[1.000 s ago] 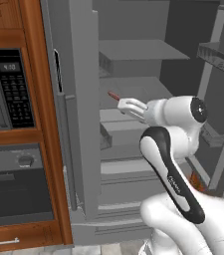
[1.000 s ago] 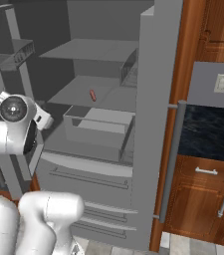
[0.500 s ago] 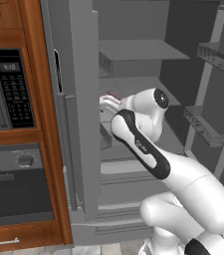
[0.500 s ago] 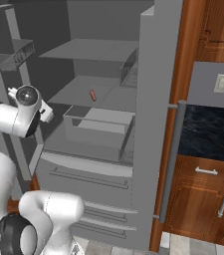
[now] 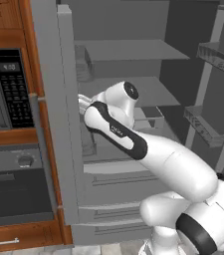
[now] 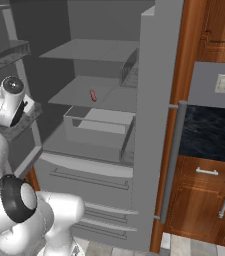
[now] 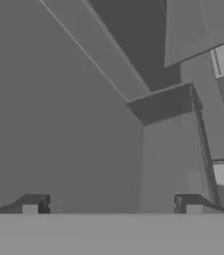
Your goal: Move the hot dog bun to the plate on the dining table and place the condiment next to that plate. Then navigate to the fridge and take the sausage and place it on the plate as well.
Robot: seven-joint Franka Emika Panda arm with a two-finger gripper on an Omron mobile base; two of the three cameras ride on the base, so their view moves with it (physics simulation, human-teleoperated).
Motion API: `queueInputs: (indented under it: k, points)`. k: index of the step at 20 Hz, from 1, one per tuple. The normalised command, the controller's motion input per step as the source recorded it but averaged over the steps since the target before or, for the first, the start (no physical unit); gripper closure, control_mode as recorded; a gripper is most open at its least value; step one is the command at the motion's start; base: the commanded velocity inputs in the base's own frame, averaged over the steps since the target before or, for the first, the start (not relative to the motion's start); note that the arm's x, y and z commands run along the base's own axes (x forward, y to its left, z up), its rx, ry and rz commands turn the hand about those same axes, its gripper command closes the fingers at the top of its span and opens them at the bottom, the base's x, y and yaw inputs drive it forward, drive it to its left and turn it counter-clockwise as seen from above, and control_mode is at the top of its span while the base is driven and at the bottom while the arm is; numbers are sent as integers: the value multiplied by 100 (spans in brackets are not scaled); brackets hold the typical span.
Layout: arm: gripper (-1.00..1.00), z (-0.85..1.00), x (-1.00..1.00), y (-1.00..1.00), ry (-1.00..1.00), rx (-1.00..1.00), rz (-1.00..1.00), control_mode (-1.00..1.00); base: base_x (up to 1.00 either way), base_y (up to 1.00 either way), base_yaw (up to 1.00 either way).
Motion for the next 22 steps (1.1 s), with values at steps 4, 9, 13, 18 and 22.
queueInputs:
  k: [4,9,13,18,22]
  points:
    - [-100,6,-20,-11,-7,-12,0,-100,0,0,0]
    - [-100,14,-5,-100,-1,-17,-16,-100,0,0,0]
    - [-100,33,0,-100,0,-16,-12,-100,0,0,0]
    - [-100,21,-32,-96,0,-17,-2,-100,0,0,0]
    - [-100,-1,-90,-97,0,-14,0,-100,0,0,0]
